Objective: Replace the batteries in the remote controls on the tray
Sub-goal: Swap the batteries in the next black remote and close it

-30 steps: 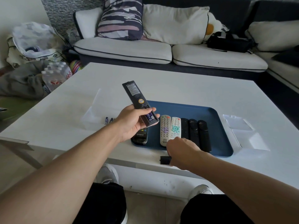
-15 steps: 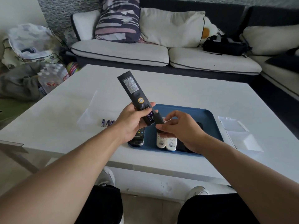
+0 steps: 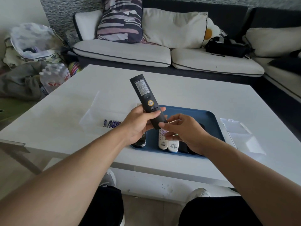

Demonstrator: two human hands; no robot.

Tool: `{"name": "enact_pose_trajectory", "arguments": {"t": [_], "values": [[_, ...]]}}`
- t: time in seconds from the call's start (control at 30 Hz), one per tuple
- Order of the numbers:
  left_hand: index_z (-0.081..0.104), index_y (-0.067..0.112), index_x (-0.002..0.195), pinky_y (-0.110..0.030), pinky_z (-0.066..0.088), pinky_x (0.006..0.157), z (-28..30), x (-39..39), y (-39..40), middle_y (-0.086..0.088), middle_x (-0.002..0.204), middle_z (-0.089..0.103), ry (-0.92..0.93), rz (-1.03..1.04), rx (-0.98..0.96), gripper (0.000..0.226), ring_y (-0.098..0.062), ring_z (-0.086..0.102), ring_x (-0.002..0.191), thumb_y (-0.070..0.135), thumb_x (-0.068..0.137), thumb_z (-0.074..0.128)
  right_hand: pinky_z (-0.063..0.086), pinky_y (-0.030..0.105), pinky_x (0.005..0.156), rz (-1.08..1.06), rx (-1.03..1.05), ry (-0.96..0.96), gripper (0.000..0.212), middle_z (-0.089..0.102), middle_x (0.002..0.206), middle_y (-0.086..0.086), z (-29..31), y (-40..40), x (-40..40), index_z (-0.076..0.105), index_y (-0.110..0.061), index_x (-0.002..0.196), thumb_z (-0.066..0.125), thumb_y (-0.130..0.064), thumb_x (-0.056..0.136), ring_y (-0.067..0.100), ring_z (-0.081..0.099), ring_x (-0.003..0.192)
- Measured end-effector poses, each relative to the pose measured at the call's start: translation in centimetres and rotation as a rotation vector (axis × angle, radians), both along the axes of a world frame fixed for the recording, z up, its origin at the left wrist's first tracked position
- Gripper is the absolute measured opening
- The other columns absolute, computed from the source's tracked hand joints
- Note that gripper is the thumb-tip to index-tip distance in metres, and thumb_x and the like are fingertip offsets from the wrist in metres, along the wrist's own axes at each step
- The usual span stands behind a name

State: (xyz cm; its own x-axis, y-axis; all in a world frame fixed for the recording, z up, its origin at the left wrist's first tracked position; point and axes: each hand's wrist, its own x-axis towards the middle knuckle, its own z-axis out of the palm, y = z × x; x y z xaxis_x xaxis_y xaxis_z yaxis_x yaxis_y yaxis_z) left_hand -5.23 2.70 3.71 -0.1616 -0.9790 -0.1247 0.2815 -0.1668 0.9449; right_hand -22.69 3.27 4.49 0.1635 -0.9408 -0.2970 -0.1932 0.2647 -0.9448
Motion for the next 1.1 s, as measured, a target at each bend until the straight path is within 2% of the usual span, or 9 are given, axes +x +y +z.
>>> {"name": "enact_pose_trajectory", "arguments": {"t": [0.17,0.3,0.4,0.57,0.67,0.77,0.87,0.97,1.1], "values": [[0.052,-0.003,0.13,-0.038,0.054,0.098,0.2,-0.1,0.1,-0.011,0.122,0.072,0.039,0.001,-0.006,0.031,-0.032,0.071,0.109,0.004,0.1,0.054,0.059,0.029,0.078,0.15,0.13,-0.129,0.029,0.064,0.097,0.012,0.3,0.5,-0.2,0.072,-0.005,0.11,0.069,-0.027,0.092,0.018,0.066,0.079],[0.048,0.002,0.129,-0.038,0.062,0.08,1.2,-0.8,0.2,-0.014,0.102,0.068,0.196,0.047,0.05,0.031,-0.036,0.072,0.098,0.024,0.107,0.045,0.059,0.026,0.072,0.062,0.003,-0.116,0.033,0.071,0.092,0.013,-0.2,1.0,1.0,0.072,0.0,0.104,0.071,-0.029,0.089,0.019,0.069,0.076],[0.048,0.004,0.129,-0.044,0.059,0.084,1.5,-1.3,0.0,-0.012,0.093,0.065,0.212,0.123,0.075,0.038,-0.031,0.072,0.091,0.035,0.107,0.041,0.059,0.026,0.07,-0.029,-0.061,-0.123,0.033,0.073,0.092,0.018,-0.5,1.6,1.9,0.075,-0.003,0.096,0.074,-0.034,0.085,0.022,0.071,0.076],[0.051,0.006,0.124,-0.034,0.06,0.072,1.6,-2.1,-0.1,-0.014,0.097,0.066,0.222,0.176,0.106,0.036,-0.027,0.068,0.1,0.036,0.107,0.042,0.058,0.026,0.068,-0.118,-0.12,-0.134,0.033,0.075,0.09,0.015,-0.6,2.1,2.4,0.076,-0.007,0.094,0.075,-0.038,0.085,0.023,0.073,0.082],[0.055,0.006,0.118,-0.026,0.048,0.088,1.2,-2.0,-0.3,-0.013,0.108,0.063,0.182,0.156,0.152,0.046,-0.024,0.058,0.104,0.049,0.103,0.047,0.06,0.037,0.078,-0.194,-0.118,-0.241,0.03,0.075,0.085,0.014,-0.2,1.7,2.6,0.065,-0.002,0.092,0.073,-0.032,0.09,0.03,0.075,0.085],[0.056,0.02,0.133,-0.03,0.029,0.109,0.2,-2.0,-0.5,-0.009,0.118,0.057,-0.124,0.121,0.169,0.044,-0.018,0.047,0.115,0.05,0.104,0.043,0.058,0.045,0.09,-0.346,-0.189,-0.373,0.023,0.076,0.079,0.013,0.9,0.5,2.0,0.05,-0.007,0.095,0.068,-0.021,0.094,0.03,0.076,0.079],[0.039,0.014,0.152,-0.037,0.025,0.12,-0.5,-1.9,0.1,-0.001,0.157,0.041,-0.555,0.077,0.16,0.047,-0.019,0.035,0.145,0.03,0.107,0.04,0.061,0.03,0.068,-0.378,-0.377,-0.043,0.021,0.076,0.081,0.006,1.2,-0.4,0.5,0.05,-0.015,0.097,0.066,-0.028,0.094,0.014,0.073,0.067],[0.032,0.012,0.153,-0.028,0.043,0.095,-1.4,-1.2,0.8,-0.009,0.158,0.036,-1.019,-0.123,0.122,0.051,-0.028,0.043,0.136,0.017,0.104,0.044,0.041,0.016,0.041,-0.265,-0.546,0.404,0.016,0.071,0.076,-0.004,0.5,-1.0,-0.8,0.053,-0.024,0.103,0.063,-0.033,0.093,0.004,0.056,0.049],[0.041,0.005,0.14,-0.029,0.042,0.085,-1.9,-0.4,1.0,-0.016,0.147,0.041,-1.278,-0.306,0.184,0.04,-0.029,0.049,0.122,0.013,0.101,0.045,0.04,0.023,0.047,-0.011,-0.656,0.71,0.007,0.062,0.069,-0.012,-1.0,-1.1,-0.4,0.061,-0.034,0.095,0.057,-0.028,0.095,0.01,0.058,0.06]]}}
